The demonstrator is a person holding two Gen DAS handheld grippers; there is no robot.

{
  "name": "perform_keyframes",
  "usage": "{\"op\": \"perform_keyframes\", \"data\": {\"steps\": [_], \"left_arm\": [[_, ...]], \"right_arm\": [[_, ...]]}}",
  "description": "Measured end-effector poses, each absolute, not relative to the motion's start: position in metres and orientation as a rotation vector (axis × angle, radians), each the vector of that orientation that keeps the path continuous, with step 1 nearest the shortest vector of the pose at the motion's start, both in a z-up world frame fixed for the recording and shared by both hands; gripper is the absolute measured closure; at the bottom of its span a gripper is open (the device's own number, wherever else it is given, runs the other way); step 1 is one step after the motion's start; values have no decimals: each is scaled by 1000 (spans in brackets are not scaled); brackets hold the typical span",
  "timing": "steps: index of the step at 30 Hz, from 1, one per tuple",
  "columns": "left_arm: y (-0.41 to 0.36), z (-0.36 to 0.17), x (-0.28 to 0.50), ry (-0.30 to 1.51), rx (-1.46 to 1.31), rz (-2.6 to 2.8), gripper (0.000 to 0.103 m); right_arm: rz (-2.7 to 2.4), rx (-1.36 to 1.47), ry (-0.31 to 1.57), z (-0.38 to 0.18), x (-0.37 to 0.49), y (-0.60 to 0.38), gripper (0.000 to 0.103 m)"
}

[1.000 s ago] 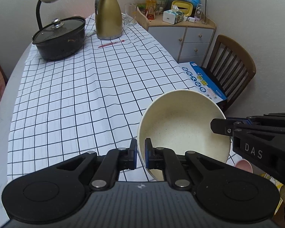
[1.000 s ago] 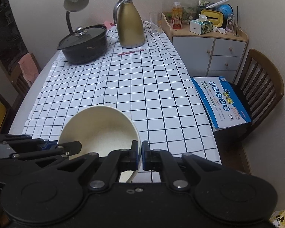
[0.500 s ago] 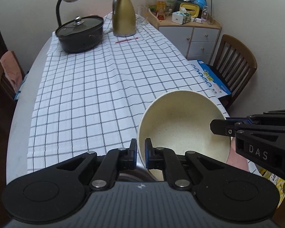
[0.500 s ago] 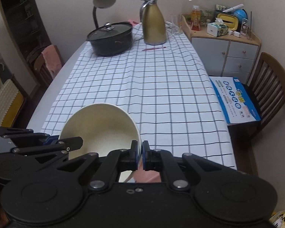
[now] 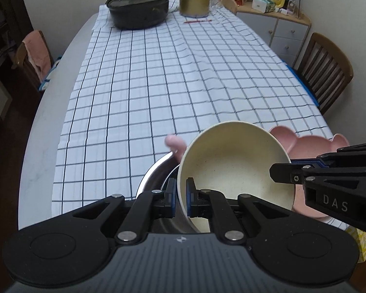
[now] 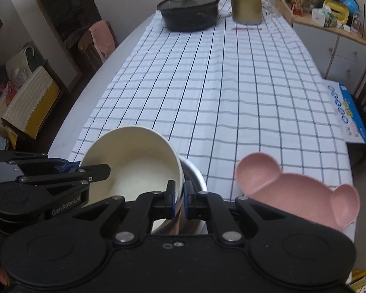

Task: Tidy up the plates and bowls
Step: 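Lift the cream bowl with both grippers and carry it over the pink pot, then lower the cream bowl into the pink pot and open both grippers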

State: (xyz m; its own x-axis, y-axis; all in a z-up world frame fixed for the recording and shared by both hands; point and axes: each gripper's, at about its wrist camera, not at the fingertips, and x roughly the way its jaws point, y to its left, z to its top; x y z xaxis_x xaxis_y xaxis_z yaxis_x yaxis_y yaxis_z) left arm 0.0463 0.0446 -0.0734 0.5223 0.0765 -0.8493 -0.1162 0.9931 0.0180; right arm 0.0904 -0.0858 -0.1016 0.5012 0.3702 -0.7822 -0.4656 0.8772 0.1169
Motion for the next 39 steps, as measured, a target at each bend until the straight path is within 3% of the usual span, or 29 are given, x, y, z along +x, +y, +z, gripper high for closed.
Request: {"op": "perform_keyframes", "data": {"steps": [11, 28, 39], "left_arm": [[52, -110, 41, 1027, 5, 126, 96], [56, -116, 47, 1003, 32, 104, 96], [67, -115, 38, 1012, -50, 68, 96]], "right_arm": [[524, -152, 981, -138, 89, -67, 96], [517, -214, 970, -148, 93, -60, 97], [541, -192, 987, -145, 91, -63, 86]]}}
